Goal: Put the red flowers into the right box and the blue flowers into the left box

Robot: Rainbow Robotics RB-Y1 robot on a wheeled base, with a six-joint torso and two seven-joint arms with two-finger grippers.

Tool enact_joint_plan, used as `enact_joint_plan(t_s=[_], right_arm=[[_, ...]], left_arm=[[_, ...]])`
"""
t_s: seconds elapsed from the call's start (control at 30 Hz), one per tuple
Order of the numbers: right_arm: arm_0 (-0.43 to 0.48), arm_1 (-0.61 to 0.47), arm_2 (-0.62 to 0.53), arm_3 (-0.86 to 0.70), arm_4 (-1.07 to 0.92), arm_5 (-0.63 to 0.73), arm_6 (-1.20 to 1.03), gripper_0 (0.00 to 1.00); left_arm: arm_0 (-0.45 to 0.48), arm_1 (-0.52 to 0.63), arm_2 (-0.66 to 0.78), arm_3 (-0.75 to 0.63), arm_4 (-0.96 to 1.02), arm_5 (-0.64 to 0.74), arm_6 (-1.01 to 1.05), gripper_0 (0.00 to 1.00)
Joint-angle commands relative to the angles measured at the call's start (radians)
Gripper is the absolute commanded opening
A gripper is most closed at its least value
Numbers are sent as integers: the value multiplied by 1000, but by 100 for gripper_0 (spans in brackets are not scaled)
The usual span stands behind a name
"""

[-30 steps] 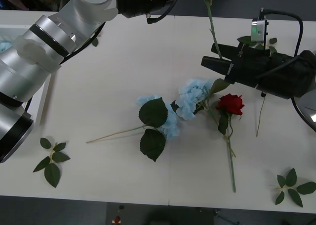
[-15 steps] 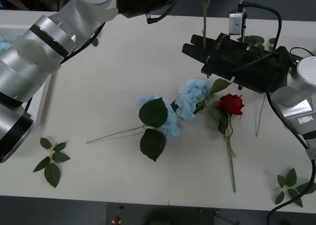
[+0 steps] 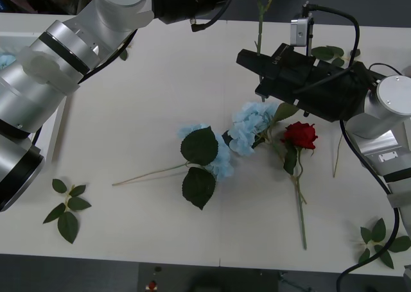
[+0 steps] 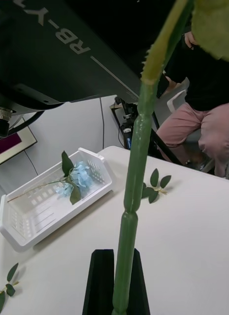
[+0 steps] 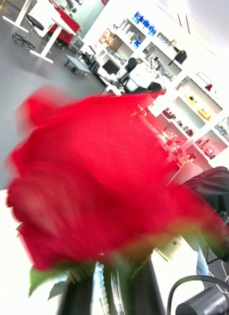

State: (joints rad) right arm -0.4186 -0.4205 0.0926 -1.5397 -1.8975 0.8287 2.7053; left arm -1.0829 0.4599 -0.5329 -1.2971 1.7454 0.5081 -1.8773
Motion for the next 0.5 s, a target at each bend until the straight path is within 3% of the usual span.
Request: enact_joint_plan(t_s=[0.03,0.37,0.5], right_arm=[[-37,0,-7,-3,0,4,0,0],[-38,-40,-5,23,0,-10,-5,0],[-37,-118,1,78,-14,-5,-59,0]], left_arm=[[-46,14,-1,-21,3,-8,1,100],[-22,36,-6,-21,11,-16,4,100],[-20,168,-10,-59,129,63,4,100]])
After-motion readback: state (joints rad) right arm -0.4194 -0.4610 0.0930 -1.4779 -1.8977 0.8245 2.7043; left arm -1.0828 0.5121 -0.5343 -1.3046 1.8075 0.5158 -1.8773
